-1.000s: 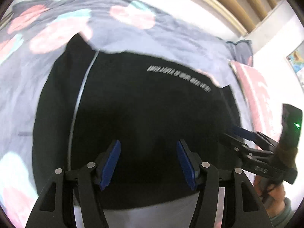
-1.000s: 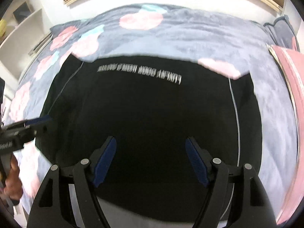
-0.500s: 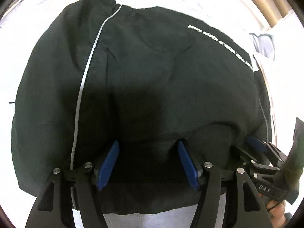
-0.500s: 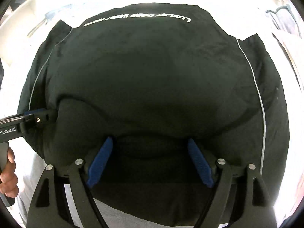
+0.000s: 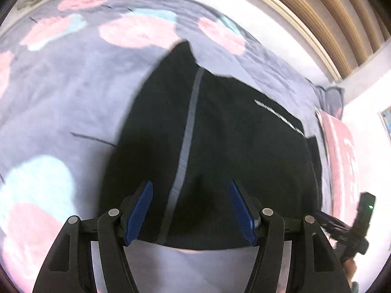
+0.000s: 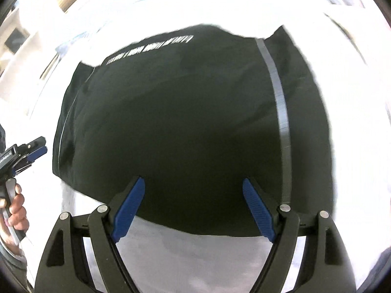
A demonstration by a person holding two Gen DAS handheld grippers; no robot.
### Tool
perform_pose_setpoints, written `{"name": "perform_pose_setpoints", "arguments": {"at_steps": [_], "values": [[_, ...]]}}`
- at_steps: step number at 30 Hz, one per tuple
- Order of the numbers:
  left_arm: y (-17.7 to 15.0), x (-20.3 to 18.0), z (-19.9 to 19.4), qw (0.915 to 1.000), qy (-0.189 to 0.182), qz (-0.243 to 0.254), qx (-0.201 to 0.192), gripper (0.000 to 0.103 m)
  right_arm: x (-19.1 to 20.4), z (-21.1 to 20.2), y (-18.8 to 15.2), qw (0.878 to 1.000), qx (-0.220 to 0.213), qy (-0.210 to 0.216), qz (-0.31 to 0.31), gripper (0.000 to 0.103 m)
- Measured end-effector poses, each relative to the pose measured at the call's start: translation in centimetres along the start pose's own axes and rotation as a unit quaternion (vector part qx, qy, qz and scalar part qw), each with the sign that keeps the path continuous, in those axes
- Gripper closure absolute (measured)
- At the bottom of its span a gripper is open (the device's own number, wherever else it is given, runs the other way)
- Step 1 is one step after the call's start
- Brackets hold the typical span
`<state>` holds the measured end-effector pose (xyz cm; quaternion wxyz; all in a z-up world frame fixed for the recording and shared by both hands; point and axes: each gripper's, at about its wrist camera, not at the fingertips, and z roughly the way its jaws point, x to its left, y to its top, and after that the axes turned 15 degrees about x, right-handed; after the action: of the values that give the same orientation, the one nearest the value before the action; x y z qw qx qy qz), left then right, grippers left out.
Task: Fold large clothes
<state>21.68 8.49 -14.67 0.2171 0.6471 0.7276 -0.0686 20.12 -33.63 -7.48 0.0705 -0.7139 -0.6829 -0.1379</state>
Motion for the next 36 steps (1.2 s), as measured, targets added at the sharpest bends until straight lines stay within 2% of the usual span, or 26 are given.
{"name": "perform_pose_setpoints", "arguments": {"at_steps": [6,9,11,14,18,21,24,27,30,31,33,34,36], "values": [[4.1,3.3,-1.0,0.9995,-0.012,-0.015,-0.027,0.037,-6.4,-4.2,1.9,0.997,-0.049,-0.001,0.055,0.019],[6.8,3.9,0.6,0.9999,-0.012,-0.005,-0.004,0.037,-9.6,-4.4,4.1,0.995,-0.052,0.006,0.081,0.018],[8.4,4.6,2.1,0.9996,-0.022,-0.003,0.016,0.037,-10.8,-3.8,5.6,0.995,-0.048,0.008,0.089,0.018],[10.1,6.1,4.0,0.9977,-0.051,-0.017,0.043,0.037,-12.9,-2.5,7.6,0.995,-0.026,0.033,0.092,0.018],[11.4,7.4,6.9,0.9896,-0.114,-0.031,0.082,0.037,-14.7,0.0,9.6,0.993,-0.002,0.078,0.092,0.018],[11.7,7.7,9.1,0.9847,-0.135,-0.034,0.106,0.037,-15.5,2.5,10.6,0.990,0.014,0.097,0.101,0.018],[11.8,7.8,10.4,0.9817,-0.149,-0.041,0.112,0.036,-17.0,5.5,10.9,0.982,0.038,0.139,0.120,0.018],[11.9,7.8,11.4,0.9793,-0.161,-0.050,0.112,0.031,-18.1,7.4,10.9,0.971,0.036,0.190,0.142,0.009],[11.8,7.7,12.1,0.9768,-0.176,-0.050,0.111,0.031,-18.0,7.7,11.0,0.970,0.035,0.197,0.134,0.009],[11.8,7.4,12.1,0.9765,-0.181,-0.044,0.108,0.033,-17.8,7.6,10.9,0.972,0.037,0.196,0.126,0.012],[11.6,6.7,11.8,0.9750,-0.196,-0.017,0.103,0.051,-17.0,7.5,10.9,0.970,0.045,0.217,0.100,0.033],[11.4,6.5,11.4,0.9740,-0.203,-0.006,0.099,0.057,-16.8,7.2,10.6,0.968,0.049,0.226,0.093,0.036],[11.0,6.6,10.6,0.9684,-0.228,-0.001,0.101,0.062,-16.3,6.6,10.3,0.972,0.050,0.217,0.069,0.039]]}}
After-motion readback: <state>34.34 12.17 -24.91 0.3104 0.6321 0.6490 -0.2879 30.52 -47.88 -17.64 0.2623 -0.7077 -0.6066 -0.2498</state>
